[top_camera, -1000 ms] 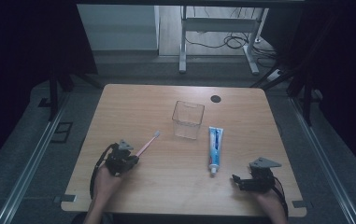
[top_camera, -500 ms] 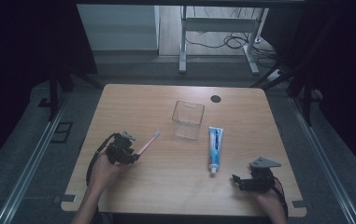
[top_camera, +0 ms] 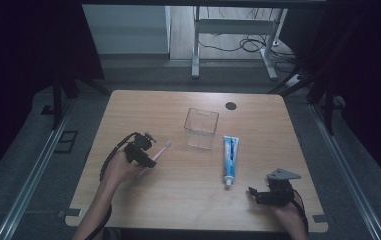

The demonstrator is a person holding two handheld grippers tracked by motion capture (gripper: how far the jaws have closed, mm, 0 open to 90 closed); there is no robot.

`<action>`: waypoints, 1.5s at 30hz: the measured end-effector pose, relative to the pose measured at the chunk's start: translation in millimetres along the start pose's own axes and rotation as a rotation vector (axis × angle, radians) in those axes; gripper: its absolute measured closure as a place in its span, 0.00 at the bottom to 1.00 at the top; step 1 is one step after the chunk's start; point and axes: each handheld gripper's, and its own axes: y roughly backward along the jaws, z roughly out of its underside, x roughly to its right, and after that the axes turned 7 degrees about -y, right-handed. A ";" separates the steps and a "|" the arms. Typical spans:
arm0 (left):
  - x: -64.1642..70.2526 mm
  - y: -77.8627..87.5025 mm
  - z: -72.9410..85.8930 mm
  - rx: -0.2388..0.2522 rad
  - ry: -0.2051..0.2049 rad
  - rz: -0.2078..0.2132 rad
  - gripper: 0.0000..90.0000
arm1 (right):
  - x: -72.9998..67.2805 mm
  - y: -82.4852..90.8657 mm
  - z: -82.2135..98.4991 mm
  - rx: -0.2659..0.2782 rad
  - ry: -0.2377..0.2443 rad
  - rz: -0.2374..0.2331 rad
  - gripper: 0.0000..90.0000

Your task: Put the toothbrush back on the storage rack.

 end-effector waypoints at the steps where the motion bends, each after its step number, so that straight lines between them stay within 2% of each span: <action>1: -0.8 -1.0 -2.9 -0.011 -0.006 0.001 0.54 | 0.0 0.0 0.0 0.000 0.000 0.000 0.11; 6: -1.8 -5.5 -13.8 -0.053 -0.024 -0.012 0.57 | 0.0 0.0 0.0 0.000 0.000 -0.001 0.11; 8: -3.9 -8.1 -21.3 -0.088 -0.032 -0.023 0.59 | 0.0 0.0 -0.1 0.000 0.000 -0.001 0.11; 17: -10.0 -17.6 -35.7 -0.165 -0.038 -0.009 0.66 | 0.0 0.0 -0.1 0.000 0.000 -0.002 0.11; 24: -13.1 -21.7 -45.5 -0.211 -0.018 0.014 0.75 | 0.0 0.0 -0.2 0.000 0.000 -0.003 0.11; 30: -15.2 -23.0 -50.9 -0.253 0.005 0.014 0.85 | 0.0 -0.1 -0.2 0.000 0.000 -0.003 0.11; 33: -14.7 -23.1 -51.1 -0.251 0.011 0.014 0.87 | -0.1 -0.1 -0.2 0.000 0.000 -0.003 0.11; 41: -14.7 -21.4 -49.7 -0.242 -0.006 0.019 0.88 | 0.0 -0.2 -0.3 0.000 0.002 -0.005 0.11; 45: -14.4 -17.1 -49.4 -0.214 -0.006 0.024 0.88 | -0.1 -0.2 -0.3 0.000 0.002 -0.004 0.11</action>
